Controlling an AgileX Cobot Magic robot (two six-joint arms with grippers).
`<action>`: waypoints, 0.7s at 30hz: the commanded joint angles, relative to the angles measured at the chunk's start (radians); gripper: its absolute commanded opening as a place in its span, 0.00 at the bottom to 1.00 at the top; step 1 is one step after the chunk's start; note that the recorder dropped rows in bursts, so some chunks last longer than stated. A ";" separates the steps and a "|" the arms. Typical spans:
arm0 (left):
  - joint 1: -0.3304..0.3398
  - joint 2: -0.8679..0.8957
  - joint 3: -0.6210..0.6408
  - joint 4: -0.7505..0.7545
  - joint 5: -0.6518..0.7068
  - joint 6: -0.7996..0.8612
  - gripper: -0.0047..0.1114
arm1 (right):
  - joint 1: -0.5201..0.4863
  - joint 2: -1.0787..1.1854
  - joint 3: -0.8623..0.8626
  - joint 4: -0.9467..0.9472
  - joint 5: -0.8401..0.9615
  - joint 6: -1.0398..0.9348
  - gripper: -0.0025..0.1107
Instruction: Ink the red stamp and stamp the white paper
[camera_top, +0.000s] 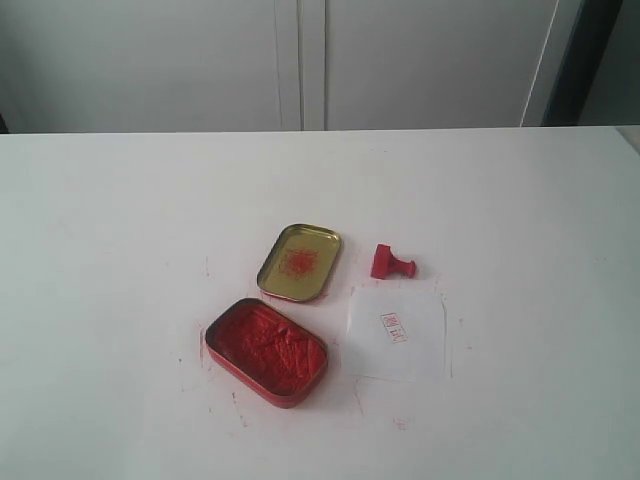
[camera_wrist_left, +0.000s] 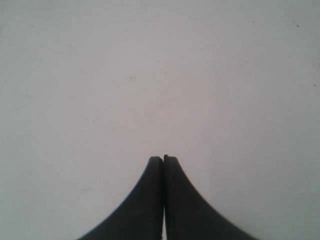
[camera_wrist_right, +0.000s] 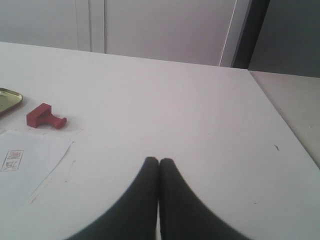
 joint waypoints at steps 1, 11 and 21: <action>-0.010 -0.004 0.007 -0.003 0.000 -0.003 0.04 | 0.007 -0.004 0.007 -0.001 0.049 -0.006 0.02; -0.010 -0.004 0.007 -0.003 0.000 -0.003 0.04 | 0.007 -0.004 0.007 -0.001 0.049 0.103 0.02; -0.010 -0.004 0.007 -0.003 0.000 -0.003 0.04 | 0.007 -0.004 0.007 -0.001 0.049 0.116 0.02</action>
